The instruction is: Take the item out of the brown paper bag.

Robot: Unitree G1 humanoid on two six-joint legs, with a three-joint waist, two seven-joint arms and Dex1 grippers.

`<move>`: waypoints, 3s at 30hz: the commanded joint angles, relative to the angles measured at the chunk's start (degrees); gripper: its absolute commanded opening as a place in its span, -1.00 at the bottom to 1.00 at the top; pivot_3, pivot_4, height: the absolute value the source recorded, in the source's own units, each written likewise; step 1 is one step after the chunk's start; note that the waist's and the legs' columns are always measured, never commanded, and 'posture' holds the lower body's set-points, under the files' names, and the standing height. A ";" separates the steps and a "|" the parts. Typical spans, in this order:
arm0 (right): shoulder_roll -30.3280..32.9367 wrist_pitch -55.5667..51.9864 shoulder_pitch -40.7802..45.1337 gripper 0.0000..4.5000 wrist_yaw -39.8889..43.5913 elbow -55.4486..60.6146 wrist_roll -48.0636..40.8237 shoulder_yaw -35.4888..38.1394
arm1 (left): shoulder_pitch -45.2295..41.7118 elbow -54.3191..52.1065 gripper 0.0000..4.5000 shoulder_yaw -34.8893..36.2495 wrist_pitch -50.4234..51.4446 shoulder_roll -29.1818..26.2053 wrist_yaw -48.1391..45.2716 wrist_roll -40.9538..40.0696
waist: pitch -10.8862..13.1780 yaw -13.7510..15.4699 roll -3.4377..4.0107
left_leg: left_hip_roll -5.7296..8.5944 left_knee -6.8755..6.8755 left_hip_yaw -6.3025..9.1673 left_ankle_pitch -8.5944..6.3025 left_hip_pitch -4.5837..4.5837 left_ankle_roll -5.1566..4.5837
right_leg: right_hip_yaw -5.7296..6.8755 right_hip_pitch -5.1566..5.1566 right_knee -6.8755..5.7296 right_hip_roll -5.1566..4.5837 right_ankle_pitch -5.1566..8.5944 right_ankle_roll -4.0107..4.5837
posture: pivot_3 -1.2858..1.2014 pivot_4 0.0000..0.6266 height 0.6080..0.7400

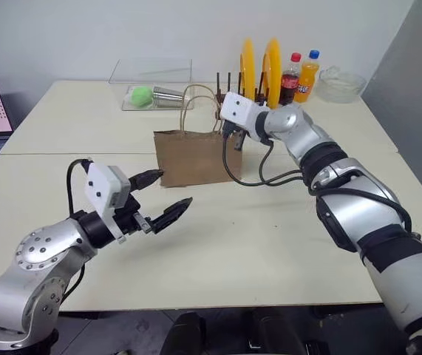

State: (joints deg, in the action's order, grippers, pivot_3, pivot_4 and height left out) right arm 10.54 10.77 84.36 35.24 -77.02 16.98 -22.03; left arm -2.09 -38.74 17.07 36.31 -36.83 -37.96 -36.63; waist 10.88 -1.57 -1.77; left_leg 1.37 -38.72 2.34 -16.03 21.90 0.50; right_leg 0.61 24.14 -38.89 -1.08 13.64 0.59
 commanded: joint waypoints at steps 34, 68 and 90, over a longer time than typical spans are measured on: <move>17.83 -14.52 -38.87 -0.99 43.51 75.58 -21.66 9.71 | 7.72 4.54 1.00 -2.49 -17.05 -12.78 -16.51 9.71 | 0.15 1.47 0.25 | -0.04 0.05 0.37 -0.04 0.02 -0.01 | 0.34 -0.14 0.24 0.00 0.05 0.02 | 0.03 -0.52 1.00; 32.09 -49.48 -80.96 0.74 16.45 122.35 -37.80 16.99 | -11.18 37.12 -0.28 -32.29 -62.45 -5.06 -34.88 29.46 | 0.13 1.43 0.26 | -0.06 0.58 0.21 0.01 -0.12 -0.03 | 0.30 -0.31 0.83 0.03 0.20 -0.41 | 0.03 -0.52 1.00; 37.34 -37.57 -79.13 0.74 19.41 122.26 -33.41 10.98 | -24.62 30.20 -0.99 -24.31 -26.99 0.36 -25.26 15.14 | 0.12 1.36 0.23 | -0.04 0.52 0.41 0.02 -0.13 -0.03 | 0.45 -0.45 0.89 0.07 0.20 -0.43 | 0.03 -0.52 1.00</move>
State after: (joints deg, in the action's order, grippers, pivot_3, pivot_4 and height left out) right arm 48.22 -29.63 3.74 54.06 43.99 -17.73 -9.89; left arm -25.11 -6.40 -9.32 7.97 -36.69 -64.03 -19.71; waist 11.00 -0.21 -1.54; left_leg 1.33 -38.20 2.76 -16.01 21.77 0.47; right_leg 1.07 23.69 -38.01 -1.01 13.84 0.15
